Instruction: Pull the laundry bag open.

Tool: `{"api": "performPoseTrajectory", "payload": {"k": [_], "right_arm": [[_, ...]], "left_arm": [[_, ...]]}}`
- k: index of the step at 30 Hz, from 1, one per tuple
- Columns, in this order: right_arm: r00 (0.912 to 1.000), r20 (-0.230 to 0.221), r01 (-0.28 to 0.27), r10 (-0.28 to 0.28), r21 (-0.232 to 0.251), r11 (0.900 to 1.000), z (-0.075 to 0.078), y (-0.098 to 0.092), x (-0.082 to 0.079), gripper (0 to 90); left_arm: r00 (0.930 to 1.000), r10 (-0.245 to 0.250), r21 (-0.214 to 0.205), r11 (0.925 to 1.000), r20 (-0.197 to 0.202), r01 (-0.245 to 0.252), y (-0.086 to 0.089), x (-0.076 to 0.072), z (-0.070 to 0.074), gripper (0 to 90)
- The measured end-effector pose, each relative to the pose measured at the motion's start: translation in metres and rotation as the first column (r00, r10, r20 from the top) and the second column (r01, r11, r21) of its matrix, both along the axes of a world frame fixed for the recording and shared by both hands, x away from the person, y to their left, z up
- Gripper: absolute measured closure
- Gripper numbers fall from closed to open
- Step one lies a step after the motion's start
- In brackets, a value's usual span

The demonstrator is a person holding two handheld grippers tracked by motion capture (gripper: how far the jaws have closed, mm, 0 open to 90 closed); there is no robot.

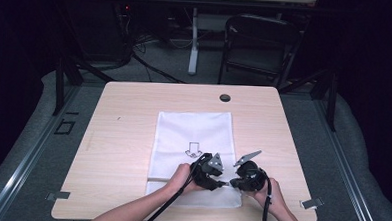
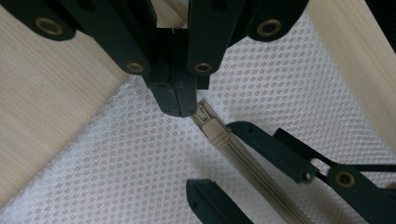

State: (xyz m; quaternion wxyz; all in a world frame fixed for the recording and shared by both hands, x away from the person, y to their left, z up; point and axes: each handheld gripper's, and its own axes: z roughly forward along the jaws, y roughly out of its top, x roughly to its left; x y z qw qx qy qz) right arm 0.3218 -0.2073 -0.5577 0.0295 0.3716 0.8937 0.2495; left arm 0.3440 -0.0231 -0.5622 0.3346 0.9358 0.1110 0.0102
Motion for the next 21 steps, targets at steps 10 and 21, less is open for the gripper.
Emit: {"api": "performPoseTrajectory", "payload": {"k": [10, 21], "right_arm": [[1.0000, 0.002, 0.004, -0.004, -0.003, 1.0000, 0.0000, -0.0005, -0.0008, 90.0], [1.0000, 0.005, 0.007, -0.007, -0.018, 0.9998, 0.0009, 0.0021, -0.0006, 90.0]], "left_arm": [[0.9996, -0.027, 0.012, 0.9996, -0.006, 0.027, -0.0076, -0.0013, -0.0030, 74.4], [0.9993, -0.038, 0.020, 0.9991, -0.002, 0.038, -0.0098, -0.0020, -0.0025, 80.1]]}}
